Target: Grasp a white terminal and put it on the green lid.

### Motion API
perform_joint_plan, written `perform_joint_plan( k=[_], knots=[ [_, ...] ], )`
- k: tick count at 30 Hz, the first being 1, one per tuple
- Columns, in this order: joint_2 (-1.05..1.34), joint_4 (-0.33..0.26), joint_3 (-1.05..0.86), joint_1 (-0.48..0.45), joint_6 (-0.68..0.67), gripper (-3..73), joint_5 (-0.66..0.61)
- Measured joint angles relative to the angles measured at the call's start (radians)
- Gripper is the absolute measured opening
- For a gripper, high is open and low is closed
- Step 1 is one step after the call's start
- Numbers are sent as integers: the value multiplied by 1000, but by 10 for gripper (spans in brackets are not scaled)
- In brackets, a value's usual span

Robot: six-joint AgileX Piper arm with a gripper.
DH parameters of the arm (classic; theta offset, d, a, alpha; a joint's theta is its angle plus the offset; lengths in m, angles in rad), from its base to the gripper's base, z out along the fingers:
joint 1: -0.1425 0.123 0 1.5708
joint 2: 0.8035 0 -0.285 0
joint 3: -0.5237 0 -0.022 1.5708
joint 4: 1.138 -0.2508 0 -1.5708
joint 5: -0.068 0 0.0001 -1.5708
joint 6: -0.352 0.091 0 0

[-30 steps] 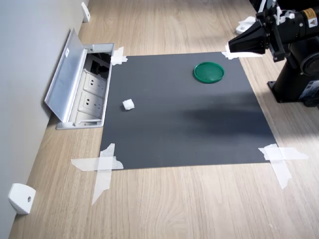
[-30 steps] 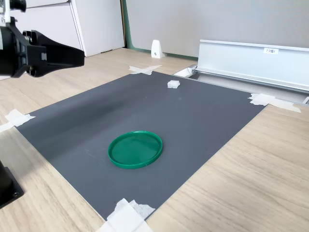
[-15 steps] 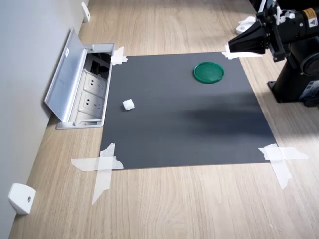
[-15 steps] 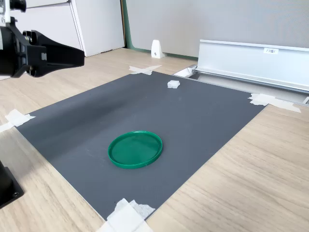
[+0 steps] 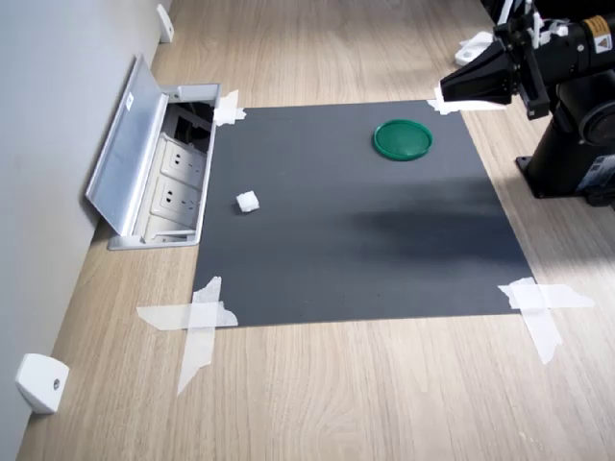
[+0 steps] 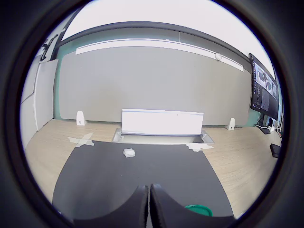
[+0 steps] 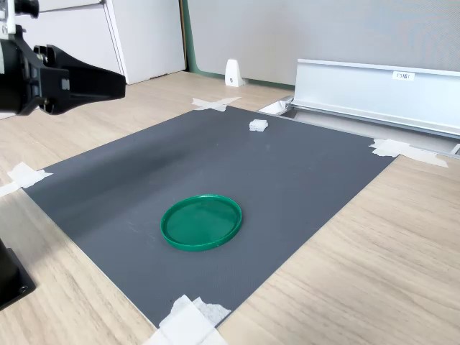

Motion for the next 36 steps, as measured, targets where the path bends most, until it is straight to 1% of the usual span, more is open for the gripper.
perform_joint_plan(
  k=[18, 21, 24, 27, 30, 33, 36],
  knots=[
    [-2, 0, 22, 0, 4, -8, -5],
    [-74, 8, 83, 0, 4, -8, -5],
    [-192, 33, 157, 0, 4, -8, -18],
    [-336, 61, 248, 0, 4, -8, -69],
    [-479, 85, 356, 0, 4, -8, -165],
    [-628, 94, 462, 0, 4, -8, -276],
    [-756, 92, 547, 0, 4, -8, -356]
  ],
)
